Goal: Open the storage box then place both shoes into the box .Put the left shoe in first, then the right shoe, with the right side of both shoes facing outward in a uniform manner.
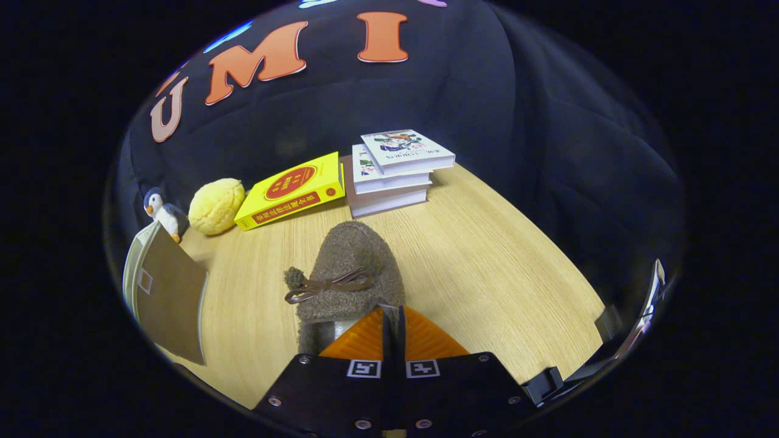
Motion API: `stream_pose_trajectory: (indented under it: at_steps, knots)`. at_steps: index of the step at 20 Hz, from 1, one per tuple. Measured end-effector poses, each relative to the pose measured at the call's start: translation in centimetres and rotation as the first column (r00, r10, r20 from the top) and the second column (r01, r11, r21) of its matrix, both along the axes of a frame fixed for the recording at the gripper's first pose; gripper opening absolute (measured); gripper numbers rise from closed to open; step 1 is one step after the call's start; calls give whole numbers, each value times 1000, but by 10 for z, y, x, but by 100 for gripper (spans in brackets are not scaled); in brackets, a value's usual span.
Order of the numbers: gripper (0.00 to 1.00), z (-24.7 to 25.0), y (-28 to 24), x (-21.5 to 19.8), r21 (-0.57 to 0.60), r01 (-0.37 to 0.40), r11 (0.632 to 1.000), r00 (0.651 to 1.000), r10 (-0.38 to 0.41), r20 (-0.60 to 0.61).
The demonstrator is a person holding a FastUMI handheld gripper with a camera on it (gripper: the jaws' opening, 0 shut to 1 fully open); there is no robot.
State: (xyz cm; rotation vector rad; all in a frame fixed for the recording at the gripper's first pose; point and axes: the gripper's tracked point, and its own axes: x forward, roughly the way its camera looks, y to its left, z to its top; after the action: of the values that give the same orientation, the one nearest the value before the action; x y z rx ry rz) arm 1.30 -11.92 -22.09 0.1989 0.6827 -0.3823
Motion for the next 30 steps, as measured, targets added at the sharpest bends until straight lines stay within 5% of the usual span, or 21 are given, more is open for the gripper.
stream_pose_trajectory:
  at_steps: [7,15,30]
  knots:
    - [1,72,97,4,39,29,999,995,-32,91]
    - [1,128,218,21,72,-30,997,988,19,154]
    - [1,120,354,57,58,-161,985,980,153,129]
